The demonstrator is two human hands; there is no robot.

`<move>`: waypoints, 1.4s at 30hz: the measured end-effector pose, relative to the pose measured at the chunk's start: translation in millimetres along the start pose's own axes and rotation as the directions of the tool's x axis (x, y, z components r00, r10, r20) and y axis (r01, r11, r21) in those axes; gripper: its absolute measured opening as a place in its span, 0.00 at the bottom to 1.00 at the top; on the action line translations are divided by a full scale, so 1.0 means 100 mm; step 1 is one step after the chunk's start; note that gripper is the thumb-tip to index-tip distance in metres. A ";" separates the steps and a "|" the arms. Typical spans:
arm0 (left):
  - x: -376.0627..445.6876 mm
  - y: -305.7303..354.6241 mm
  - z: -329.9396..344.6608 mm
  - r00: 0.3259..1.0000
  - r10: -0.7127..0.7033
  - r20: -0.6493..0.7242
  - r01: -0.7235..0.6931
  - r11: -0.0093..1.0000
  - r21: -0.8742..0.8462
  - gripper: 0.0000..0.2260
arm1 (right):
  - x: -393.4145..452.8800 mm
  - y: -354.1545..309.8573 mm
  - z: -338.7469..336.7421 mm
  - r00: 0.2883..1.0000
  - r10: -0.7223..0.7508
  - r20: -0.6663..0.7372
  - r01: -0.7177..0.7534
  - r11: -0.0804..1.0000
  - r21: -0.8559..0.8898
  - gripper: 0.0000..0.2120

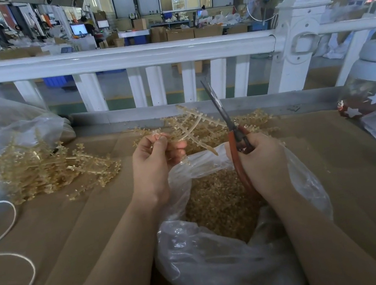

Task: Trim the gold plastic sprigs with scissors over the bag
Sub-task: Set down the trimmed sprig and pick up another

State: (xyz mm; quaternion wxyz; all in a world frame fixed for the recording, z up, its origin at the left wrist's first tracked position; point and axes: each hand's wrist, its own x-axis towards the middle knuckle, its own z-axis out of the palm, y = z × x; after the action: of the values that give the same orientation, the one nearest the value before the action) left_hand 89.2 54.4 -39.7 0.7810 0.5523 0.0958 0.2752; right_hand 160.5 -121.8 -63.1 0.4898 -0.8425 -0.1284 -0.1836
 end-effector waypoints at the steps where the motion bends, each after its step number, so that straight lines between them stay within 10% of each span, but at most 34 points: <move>1: 0.00 0.00 0.00 1.000 -0.001 -0.014 0.001 1.000 -0.011 0.05 | -0.01 0.00 0.00 1.000 -0.003 -0.005 0.002 1.000 -0.017 0.15; 9: 0.13 0.12 -0.22 0.958 0.048 -0.283 -0.121 0.961 -0.248 0.07 | 0.00 -0.03 -0.02 0.997 -0.063 0.032 0.067 0.991 -0.119 0.21; 20: 0.42 0.04 -0.68 0.589 -0.110 -0.800 -0.217 0.933 -0.288 0.07 | -0.02 -0.02 0.00 0.996 -0.080 0.049 0.086 0.985 -0.151 0.23; 28: 0.34 0.09 -0.62 0.605 -0.185 -0.774 -0.061 0.959 -0.276 0.15 | -0.03 -0.01 0.02 0.993 -0.040 0.111 0.061 0.979 -0.192 0.19; 33: 0.25 0.05 -0.53 0.845 0.043 -0.533 0.087 0.973 0.216 0.14 | 0.00 0.03 0.04 0.987 -0.023 0.156 0.062 0.966 -0.250 0.13; 37: 0.23 -0.11 -0.40 0.986 0.134 -0.097 -0.021 0.681 0.732 0.04 | 0.00 0.04 0.06 0.987 -0.043 0.157 0.089 0.951 -0.297 0.09; 42: 0.30 -0.24 -0.34 0.987 0.137 0.088 -0.118 0.228 0.966 0.19 | 0.00 0.04 0.07 0.985 -0.038 0.170 0.088 0.951 -0.297 0.09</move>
State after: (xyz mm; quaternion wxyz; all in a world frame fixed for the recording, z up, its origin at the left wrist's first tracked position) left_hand 106.6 92.1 -70.0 0.2488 0.9195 0.2055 0.2244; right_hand 163.1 -117.5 -69.8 0.3362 -0.9154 -0.1650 -0.1477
